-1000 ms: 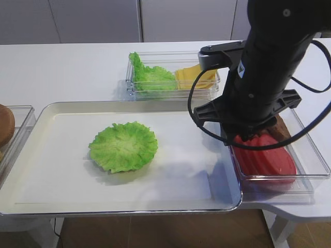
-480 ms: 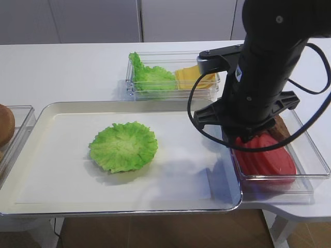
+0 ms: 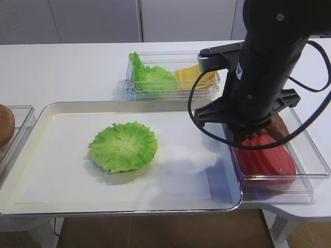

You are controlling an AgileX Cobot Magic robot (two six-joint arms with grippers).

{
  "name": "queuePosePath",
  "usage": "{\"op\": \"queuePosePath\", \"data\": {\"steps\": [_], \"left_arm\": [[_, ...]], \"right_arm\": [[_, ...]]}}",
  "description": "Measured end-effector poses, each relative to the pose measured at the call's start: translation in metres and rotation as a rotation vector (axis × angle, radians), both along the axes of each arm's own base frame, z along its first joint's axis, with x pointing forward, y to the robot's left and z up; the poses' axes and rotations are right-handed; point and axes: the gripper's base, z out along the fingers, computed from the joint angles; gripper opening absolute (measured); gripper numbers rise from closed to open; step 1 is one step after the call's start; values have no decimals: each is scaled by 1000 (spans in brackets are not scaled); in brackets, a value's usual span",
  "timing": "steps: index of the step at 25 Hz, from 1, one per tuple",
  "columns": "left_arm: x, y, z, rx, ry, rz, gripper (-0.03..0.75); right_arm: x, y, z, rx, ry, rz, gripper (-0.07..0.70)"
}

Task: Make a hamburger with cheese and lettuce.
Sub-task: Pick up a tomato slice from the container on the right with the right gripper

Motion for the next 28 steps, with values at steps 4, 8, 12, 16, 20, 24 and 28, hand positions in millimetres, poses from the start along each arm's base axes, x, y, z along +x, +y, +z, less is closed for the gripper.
{"op": "queuePosePath", "data": {"steps": [4, 8, 12, 16, 20, 24, 28], "left_arm": [[0, 0, 0, 0, 0, 0, 362], [0, 0, 0, 0, 0, 0, 362], [0, 0, 0, 0, 0, 0, 362], [0, 0, 0, 0, 0, 0, 362], [0, 0, 0, 0, 0, 0, 362], [0, 0, 0, 0, 0, 0, 362], [0, 0, 0, 0, 0, 0, 362]], "right_arm": [[0, 0, 0, 1, -1, 0, 61], [0, 0, 0, 1, -1, 0, 60], [-1, -1, 5, 5, -16, -1, 57], [-4, -4, 13, 19, -39, -4, 55], [-7, -6, 20, 29, -52, -9, 55], [-11, -9, 30, 49, -75, -12, 55], [-17, -14, 46, 70, -98, -21, 55]]}}
